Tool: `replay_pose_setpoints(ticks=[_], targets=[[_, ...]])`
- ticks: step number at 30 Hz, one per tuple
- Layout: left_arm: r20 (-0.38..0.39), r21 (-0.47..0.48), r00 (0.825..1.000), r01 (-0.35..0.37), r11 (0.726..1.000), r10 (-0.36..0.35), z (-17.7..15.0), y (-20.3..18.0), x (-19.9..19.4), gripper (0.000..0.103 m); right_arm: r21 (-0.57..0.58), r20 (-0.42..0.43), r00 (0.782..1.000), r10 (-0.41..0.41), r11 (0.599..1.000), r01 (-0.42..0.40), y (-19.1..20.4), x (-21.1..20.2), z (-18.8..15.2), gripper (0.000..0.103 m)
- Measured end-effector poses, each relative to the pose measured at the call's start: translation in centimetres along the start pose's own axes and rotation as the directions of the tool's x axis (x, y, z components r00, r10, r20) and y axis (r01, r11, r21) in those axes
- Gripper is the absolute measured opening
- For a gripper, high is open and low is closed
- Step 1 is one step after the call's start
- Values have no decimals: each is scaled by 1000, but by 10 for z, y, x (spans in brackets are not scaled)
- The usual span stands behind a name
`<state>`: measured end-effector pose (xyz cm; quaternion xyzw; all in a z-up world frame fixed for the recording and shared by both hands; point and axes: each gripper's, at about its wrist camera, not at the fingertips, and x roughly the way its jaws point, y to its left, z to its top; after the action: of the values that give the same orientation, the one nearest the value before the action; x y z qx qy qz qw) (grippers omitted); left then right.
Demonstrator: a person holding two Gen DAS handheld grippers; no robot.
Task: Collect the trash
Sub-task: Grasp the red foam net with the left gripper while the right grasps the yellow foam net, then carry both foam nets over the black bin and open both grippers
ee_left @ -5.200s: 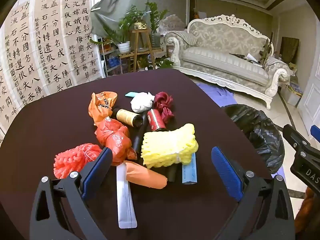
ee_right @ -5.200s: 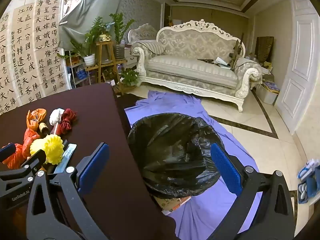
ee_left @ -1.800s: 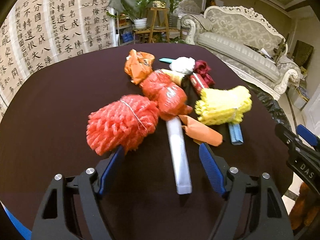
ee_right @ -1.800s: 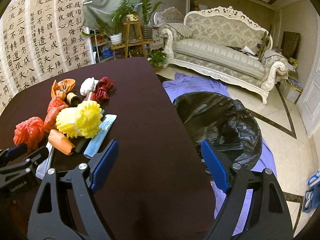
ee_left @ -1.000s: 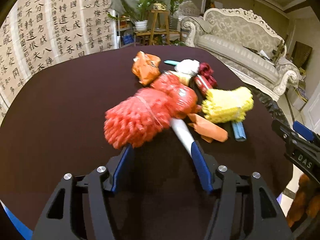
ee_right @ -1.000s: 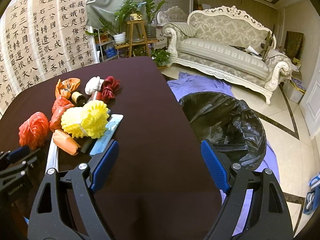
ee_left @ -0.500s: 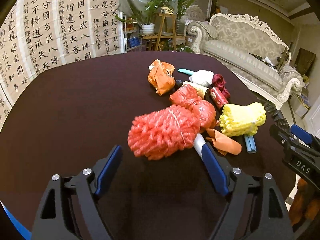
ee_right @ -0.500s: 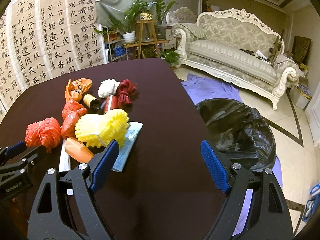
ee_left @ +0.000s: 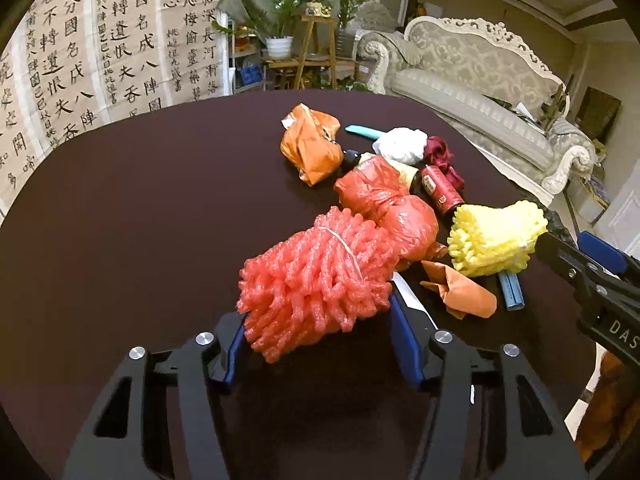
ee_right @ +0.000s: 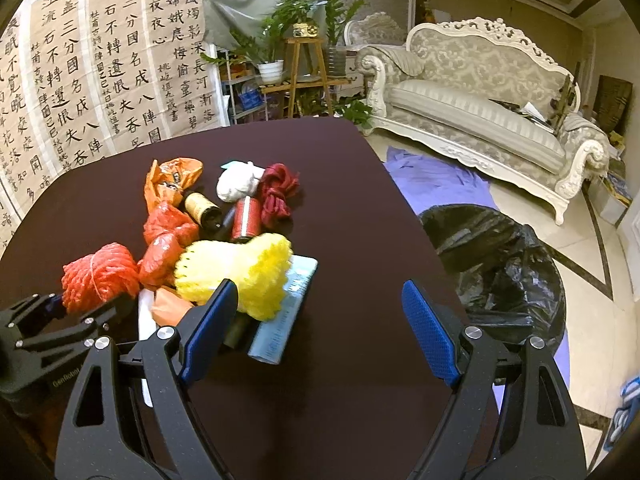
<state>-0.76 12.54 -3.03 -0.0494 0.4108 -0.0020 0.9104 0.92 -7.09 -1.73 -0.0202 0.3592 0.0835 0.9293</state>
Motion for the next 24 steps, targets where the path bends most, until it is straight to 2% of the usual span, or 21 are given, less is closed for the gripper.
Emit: replay_pose_setpoints(ticks=[9,15,18,24], targets=[[27,-33,998,-58,998,59,-1,24,-13,57,-32,-12,998,55,998,-55,26,11,6,82],[40,-52,995,-86,995,89,0,36,-18,57,-58,-31,998,56,997,-58,41,22,6,82],[43,-53,996,-81,995,83,1,36,-17,57,-71,-59,996,61,995,-65,44,30,4,63],[53,-48,996,-66,997,68,0,30,-20,56,-60,-24,998,64,996,-65,38,18,4,60]])
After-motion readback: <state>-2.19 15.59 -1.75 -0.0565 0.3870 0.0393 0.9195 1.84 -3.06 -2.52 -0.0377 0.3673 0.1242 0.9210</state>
